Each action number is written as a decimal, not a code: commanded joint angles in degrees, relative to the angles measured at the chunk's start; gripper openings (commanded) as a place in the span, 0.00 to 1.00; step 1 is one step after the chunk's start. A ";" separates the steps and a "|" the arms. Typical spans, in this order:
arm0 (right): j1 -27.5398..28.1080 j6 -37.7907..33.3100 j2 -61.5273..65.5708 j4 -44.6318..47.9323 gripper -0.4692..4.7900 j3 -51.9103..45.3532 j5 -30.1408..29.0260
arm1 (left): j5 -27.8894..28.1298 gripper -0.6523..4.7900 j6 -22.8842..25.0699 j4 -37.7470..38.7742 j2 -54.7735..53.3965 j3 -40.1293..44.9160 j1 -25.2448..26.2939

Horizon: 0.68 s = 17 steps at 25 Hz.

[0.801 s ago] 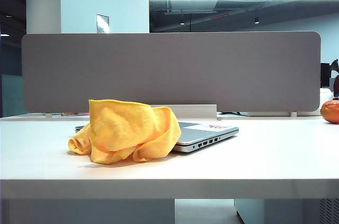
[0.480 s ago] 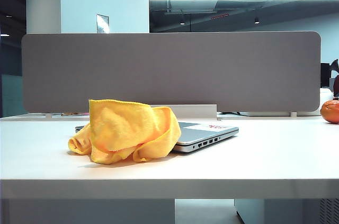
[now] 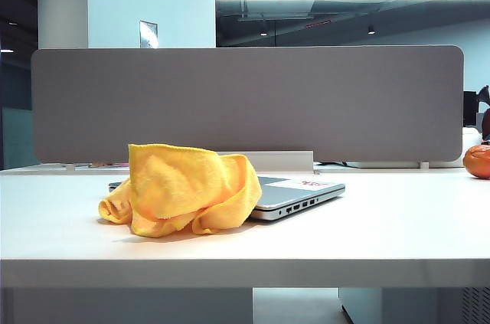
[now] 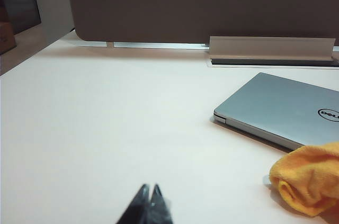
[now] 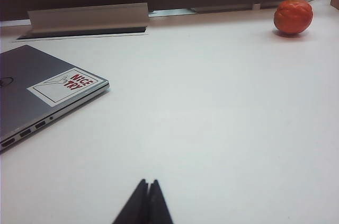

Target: Pick up the yellow rag and put it over the laptop.

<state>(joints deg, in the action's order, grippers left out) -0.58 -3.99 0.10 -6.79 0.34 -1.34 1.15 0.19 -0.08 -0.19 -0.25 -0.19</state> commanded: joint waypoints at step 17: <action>-0.04 -0.50 -0.11 1.03 0.08 -0.31 -9.99 | 0.13 0.11 -0.17 -0.39 -0.04 -0.20 -0.11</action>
<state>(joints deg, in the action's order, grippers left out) -0.60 -4.27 0.10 -6.79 0.34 -7.68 1.15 0.19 -0.08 -0.19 -0.25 -0.19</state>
